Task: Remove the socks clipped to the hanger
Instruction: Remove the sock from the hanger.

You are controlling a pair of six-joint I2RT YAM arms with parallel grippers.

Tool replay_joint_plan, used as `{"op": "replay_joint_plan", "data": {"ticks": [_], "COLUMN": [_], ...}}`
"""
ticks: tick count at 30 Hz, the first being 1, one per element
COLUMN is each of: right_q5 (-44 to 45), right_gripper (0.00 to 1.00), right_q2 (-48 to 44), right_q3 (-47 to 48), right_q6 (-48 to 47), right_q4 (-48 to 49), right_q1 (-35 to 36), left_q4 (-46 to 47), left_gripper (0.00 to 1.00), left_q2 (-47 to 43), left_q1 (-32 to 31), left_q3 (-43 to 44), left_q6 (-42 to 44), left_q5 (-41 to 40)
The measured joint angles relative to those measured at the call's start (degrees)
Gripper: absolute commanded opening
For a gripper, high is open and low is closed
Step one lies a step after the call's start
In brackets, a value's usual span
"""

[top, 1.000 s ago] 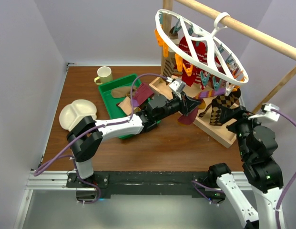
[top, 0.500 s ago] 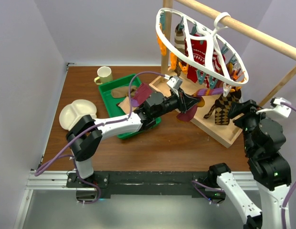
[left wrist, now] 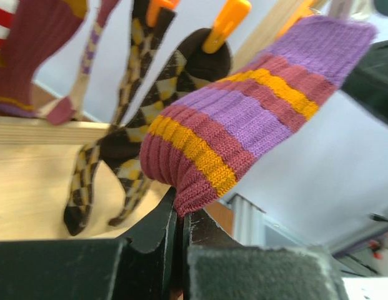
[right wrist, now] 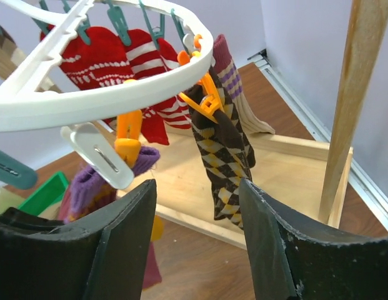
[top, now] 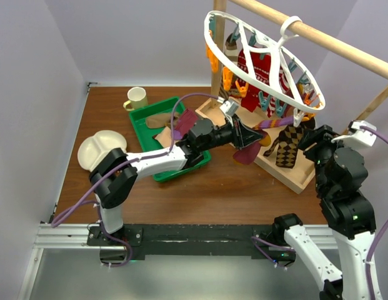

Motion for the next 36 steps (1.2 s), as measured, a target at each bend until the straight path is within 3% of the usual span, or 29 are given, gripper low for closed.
{"op": "replay_joint_plan", "data": {"ticks": [8, 17, 28, 36], "right_q5": [-2.0, -10.7, -16.3, -18.1], "right_gripper": [0.70, 0.74, 0.76, 0.77], "right_q2": [-1.8, -8.3, -12.3, -15.2], "right_q3": [-8.3, -23.1, -31.2, -35.8], "right_q6": [-1.1, -1.1, -2.2, -1.4], "right_q4": [5.8, 23.8, 37.7, 39.6], "right_q1": [0.0, 0.0, 0.0, 0.0], "left_q4": [9.5, 14.6, 16.3, 16.5], "left_gripper": [0.00, 0.00, 0.00, 0.00], "left_q2": [4.3, 7.3, 6.5, 2.9], "left_q1": [6.4, 8.2, 11.2, 11.7], "left_q3": [0.7, 4.8, 4.8, 4.8], "left_q6": [-12.1, -20.8, -25.5, -26.7], "left_q5": [15.1, 27.3, 31.6, 32.1]}}
